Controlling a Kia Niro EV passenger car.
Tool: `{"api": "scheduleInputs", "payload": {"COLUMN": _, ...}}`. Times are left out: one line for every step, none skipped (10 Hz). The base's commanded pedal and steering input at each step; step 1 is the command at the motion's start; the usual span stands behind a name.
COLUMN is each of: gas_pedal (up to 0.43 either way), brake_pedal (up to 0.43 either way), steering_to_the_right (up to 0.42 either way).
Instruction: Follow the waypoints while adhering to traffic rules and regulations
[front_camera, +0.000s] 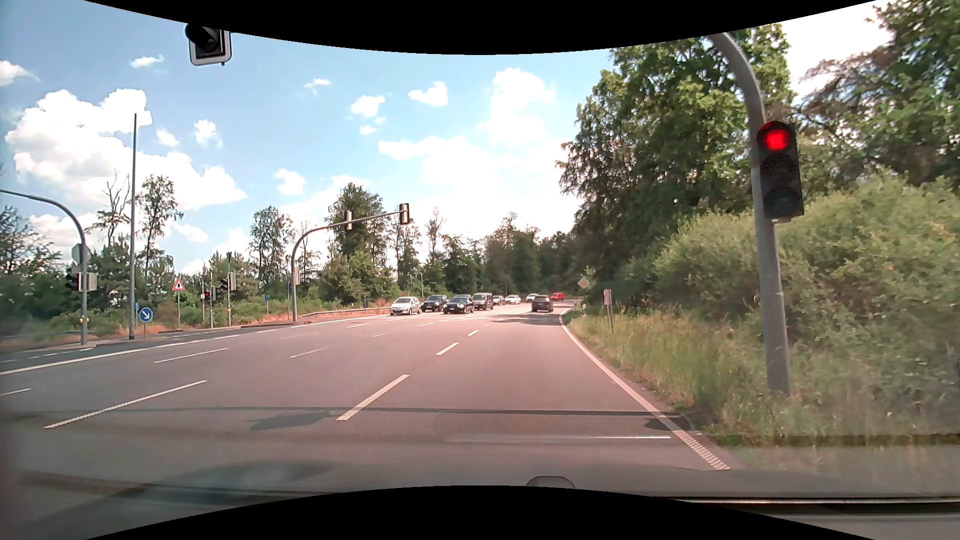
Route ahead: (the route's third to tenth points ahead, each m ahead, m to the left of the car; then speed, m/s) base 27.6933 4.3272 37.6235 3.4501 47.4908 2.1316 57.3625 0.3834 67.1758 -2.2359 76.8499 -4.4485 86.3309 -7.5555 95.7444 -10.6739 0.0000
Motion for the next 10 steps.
{"api": "scheduleInputs", "payload": {"gas_pedal": 0.000, "brake_pedal": 0.287, "steering_to_the_right": 0.018}}
{"api": "scheduleInputs", "payload": {"gas_pedal": 0.000, "brake_pedal": 0.280, "steering_to_the_right": 0.018}}
{"api": "scheduleInputs", "payload": {"gas_pedal": 0.000, "brake_pedal": 0.280, "steering_to_the_right": 0.018}}
{"api": "scheduleInputs", "payload": {"gas_pedal": 0.000, "brake_pedal": 0.287, "steering_to_the_right": 0.018}}
{"api": "scheduleInputs", "payload": {"gas_pedal": 0.000, "brake_pedal": 0.287, "steering_to_the_right": 0.018}}
{"api": "scheduleInputs", "payload": {"gas_pedal": 0.000, "brake_pedal": 0.280, "steering_to_the_right": 0.018}}
{"api": "scheduleInputs", "payload": {"gas_pedal": 0.000, "brake_pedal": 0.280, "steering_to_the_right": 0.018}}
{"api": "scheduleInputs", "payload": {"gas_pedal": 0.000, "brake_pedal": 0.287, "steering_to_the_right": 0.018}}
{"api": "scheduleInputs", "payload": {"gas_pedal": 0.000, "brake_pedal": 0.287, "steering_to_the_right": 0.018}}
{"api": "scheduleInputs", "payload": {"gas_pedal": 0.000, "brake_pedal": 0.287, "steering_to_the_right": 0.018}}
